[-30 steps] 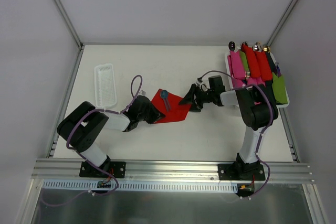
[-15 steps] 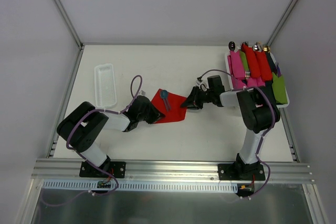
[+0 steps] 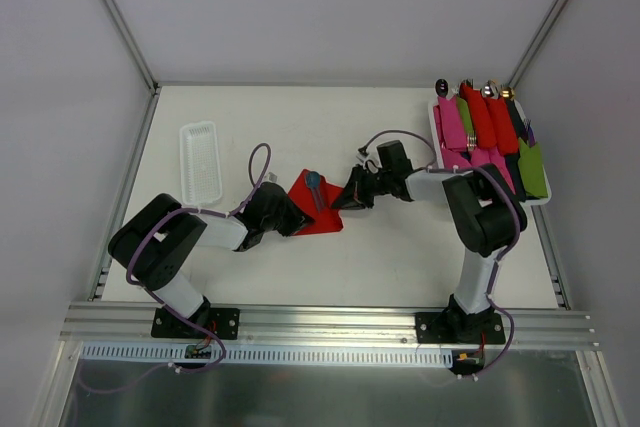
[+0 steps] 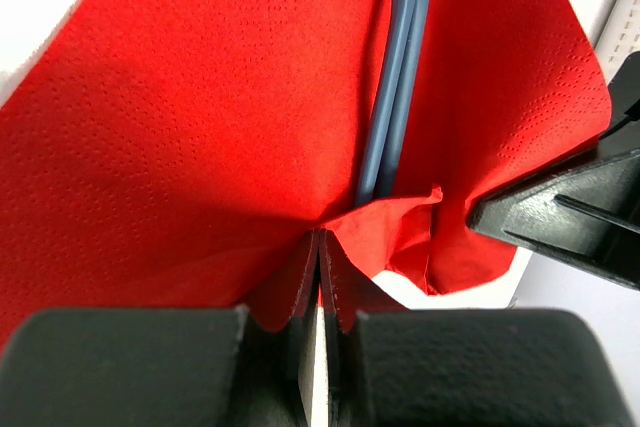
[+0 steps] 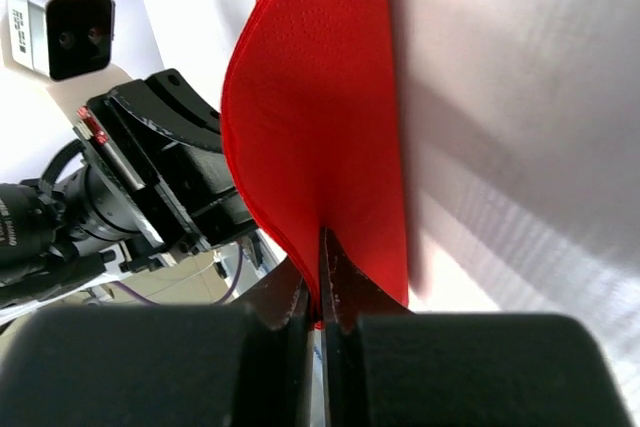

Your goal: Place the utensils on the paper napkin and roll it up

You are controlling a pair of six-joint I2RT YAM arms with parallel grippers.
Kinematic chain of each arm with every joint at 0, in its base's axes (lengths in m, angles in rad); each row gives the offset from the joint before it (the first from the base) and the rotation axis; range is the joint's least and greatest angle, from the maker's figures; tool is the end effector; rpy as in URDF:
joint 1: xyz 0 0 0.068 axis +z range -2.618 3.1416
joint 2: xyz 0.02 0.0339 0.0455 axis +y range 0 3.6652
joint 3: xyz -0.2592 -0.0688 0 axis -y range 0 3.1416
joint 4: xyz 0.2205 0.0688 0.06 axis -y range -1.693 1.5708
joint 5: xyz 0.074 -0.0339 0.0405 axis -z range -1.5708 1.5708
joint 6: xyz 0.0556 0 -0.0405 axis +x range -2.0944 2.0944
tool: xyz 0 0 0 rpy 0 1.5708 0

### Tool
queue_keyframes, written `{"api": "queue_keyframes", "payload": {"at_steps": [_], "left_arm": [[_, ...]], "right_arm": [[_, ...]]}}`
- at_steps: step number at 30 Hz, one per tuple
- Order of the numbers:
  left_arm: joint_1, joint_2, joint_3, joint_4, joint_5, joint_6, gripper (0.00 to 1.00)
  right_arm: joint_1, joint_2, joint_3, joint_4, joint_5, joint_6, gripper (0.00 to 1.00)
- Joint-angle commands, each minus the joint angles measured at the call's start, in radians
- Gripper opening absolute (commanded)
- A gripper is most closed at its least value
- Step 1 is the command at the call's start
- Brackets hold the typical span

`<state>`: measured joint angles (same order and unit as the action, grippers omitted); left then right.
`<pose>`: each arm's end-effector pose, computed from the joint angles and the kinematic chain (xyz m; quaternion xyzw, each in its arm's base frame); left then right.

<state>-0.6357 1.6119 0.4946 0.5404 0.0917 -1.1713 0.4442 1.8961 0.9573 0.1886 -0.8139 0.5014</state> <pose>0.2300 -0.1761 0.1300 -0.2113 0.8526 -0.3990 0.2631 0.3109 0.1927 0.1402 -0.1337 0.8463 0.4899 0.1608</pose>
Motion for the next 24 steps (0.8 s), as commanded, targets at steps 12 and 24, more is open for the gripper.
{"api": "queue_keyframes", "payload": {"at_steps": [12, 24], "left_arm": [[-0.007, 0.014, -0.013, -0.102, -0.046, 0.015, 0.00], [-0.007, 0.013, -0.019, -0.102, -0.049, 0.013, 0.00]], "right_arm": [[0.079, 0.083, 0.104, -0.012, 0.004, 0.126, 0.02], [0.105, 0.120, 0.116, 0.003, 0.004, 0.186, 0.02]]}}
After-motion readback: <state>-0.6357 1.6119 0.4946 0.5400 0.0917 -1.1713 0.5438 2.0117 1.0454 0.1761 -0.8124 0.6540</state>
